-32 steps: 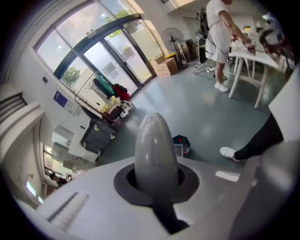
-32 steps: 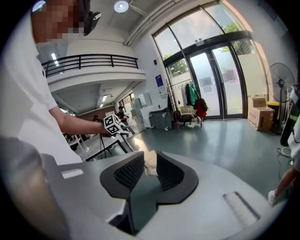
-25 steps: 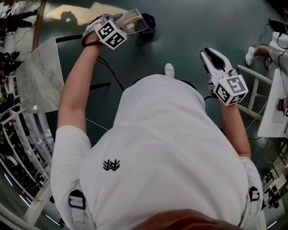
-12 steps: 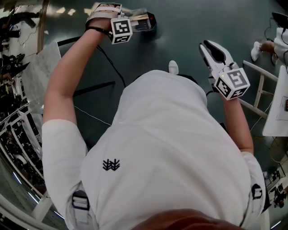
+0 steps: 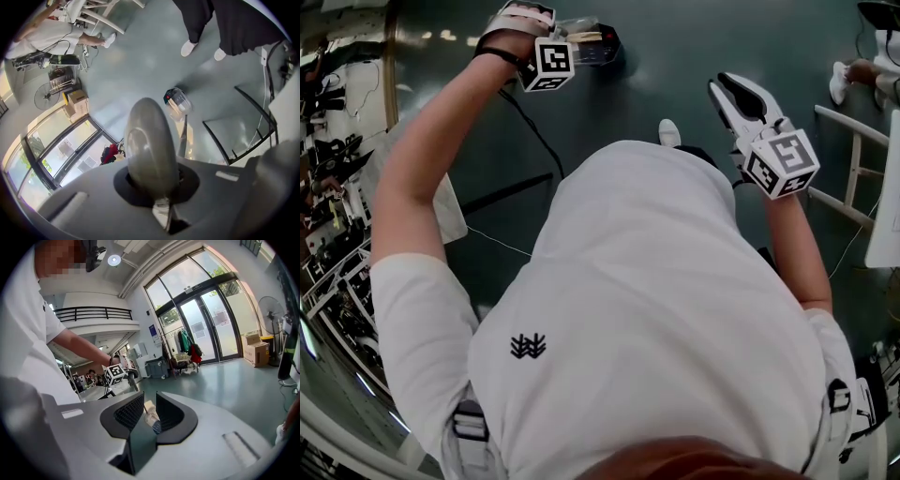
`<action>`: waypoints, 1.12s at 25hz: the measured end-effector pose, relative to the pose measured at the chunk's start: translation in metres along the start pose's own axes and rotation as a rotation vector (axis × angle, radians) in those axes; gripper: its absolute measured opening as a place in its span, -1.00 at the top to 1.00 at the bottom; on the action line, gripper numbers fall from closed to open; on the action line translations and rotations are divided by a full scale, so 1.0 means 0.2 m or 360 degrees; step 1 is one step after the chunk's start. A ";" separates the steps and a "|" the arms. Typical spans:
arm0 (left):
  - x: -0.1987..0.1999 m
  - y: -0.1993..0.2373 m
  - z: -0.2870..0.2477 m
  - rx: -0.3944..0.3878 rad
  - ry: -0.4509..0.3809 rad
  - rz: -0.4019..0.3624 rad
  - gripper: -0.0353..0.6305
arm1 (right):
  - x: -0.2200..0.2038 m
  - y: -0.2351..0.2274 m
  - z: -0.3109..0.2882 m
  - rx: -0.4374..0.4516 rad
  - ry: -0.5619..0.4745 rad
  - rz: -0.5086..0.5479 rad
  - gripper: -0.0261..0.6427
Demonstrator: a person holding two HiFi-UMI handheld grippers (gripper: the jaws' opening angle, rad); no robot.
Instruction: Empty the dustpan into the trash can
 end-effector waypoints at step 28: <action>0.19 0.23 0.15 -0.0297 0.0175 -0.0454 0.73 | -0.07 -0.15 0.00 -0.0048 -0.0134 -0.0168 0.72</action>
Point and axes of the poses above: the fingertips, and each gripper's own axes: z backward along the fingers, y to its left, x out of its top, the point moved 5 cm from there along z, backward along the fingers, and after that the axes turned 9 degrees about -x, right-handed, at the moved point
